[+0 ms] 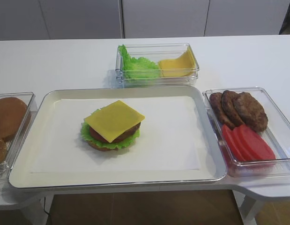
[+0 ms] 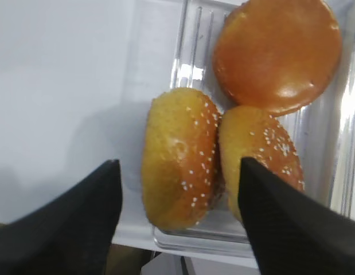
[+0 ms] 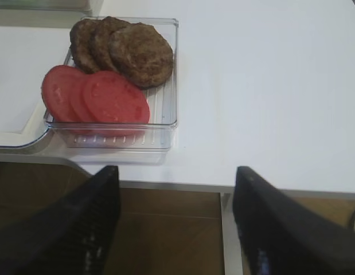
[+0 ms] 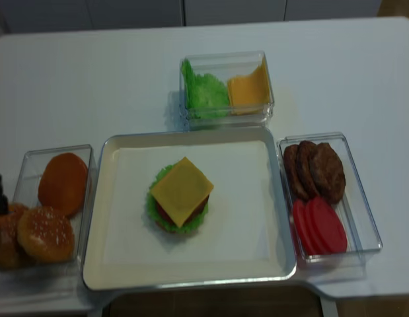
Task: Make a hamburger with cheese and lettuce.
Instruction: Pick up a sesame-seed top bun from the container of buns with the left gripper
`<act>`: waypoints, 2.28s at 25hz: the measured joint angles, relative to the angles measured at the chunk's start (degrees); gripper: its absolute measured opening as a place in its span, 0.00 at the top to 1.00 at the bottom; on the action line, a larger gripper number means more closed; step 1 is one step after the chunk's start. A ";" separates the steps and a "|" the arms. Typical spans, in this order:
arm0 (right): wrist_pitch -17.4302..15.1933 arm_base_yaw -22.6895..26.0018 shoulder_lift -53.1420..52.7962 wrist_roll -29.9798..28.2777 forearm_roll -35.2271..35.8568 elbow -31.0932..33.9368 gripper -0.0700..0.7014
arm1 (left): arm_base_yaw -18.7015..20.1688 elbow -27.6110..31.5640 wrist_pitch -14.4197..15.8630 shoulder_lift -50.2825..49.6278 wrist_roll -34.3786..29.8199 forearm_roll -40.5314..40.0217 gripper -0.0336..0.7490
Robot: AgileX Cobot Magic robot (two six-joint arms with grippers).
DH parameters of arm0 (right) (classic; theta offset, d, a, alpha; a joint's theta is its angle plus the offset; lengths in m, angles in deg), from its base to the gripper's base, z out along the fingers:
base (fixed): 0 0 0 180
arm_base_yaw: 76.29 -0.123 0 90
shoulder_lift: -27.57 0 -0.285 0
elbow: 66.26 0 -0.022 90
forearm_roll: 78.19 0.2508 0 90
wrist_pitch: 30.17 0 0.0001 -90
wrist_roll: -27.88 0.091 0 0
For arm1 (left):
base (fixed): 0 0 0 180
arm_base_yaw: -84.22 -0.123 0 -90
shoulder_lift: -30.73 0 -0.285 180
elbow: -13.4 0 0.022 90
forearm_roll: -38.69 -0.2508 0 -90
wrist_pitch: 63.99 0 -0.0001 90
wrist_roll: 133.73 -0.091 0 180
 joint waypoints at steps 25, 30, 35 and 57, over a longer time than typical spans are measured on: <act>0.00 0.00 0.00 0.00 0.00 0.00 0.30 | -8.38 -3.89 5.41 -13.17 -17.99 7.03 0.36; 0.00 0.00 0.00 0.10 0.00 0.00 0.30 | -8.38 -3.89 5.46 -14.89 -18.11 8.34 0.36; 0.00 0.00 0.00 0.10 0.00 0.00 0.30 | -8.38 -3.89 5.46 -15.51 -18.85 9.35 0.36; 0.00 0.00 0.00 0.10 0.00 0.00 0.30 | -8.38 -4.13 7.64 -15.51 -19.77 12.55 0.66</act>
